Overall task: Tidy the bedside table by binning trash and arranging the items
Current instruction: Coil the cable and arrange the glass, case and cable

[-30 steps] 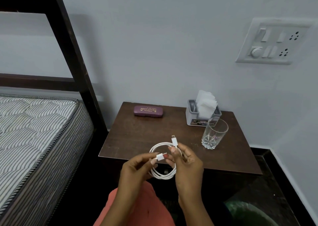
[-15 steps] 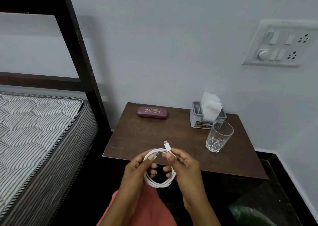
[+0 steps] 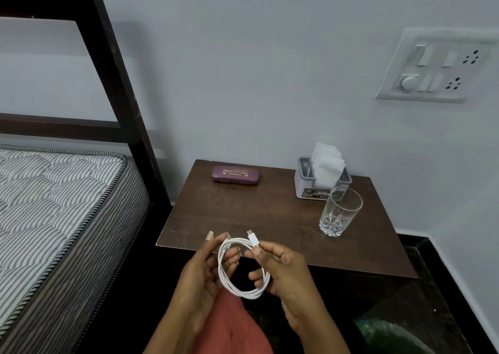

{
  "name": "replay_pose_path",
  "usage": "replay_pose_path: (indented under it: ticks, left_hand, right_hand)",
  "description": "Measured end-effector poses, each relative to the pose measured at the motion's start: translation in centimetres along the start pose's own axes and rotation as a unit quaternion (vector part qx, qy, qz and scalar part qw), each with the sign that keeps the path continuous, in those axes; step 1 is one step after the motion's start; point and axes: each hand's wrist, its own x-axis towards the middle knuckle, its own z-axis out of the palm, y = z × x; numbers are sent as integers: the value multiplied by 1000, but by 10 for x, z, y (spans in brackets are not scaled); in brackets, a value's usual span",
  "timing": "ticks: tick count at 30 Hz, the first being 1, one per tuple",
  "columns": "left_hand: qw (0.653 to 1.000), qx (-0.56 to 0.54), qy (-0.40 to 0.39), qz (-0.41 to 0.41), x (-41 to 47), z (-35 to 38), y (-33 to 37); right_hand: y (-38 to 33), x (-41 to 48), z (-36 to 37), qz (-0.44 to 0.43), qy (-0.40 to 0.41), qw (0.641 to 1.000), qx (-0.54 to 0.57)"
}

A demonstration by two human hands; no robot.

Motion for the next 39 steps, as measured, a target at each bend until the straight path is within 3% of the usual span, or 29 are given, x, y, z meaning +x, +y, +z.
replay_pose_path:
  ticks: [8,12,24,29,39]
  left_hand:
    - [998,60,-18,30,5,5,-9]
    - [994,102,-21,28,10,1,-17]
    - [977,155,90,116,90,-5,-17]
    - [971,178,95,127,127,-12,-21]
    - [933,235,186,199,175,-18,-22]
  right_hand:
    - [10,13,-6,5,35,995,95]
    - [19,22,-7,-25,64,994,88]
    - [36,99,-14,-76,154,982,-77]
    - [52,140,-12,-80,186,972,-120]
    - [74,197,-4,-97,204,960,-163]
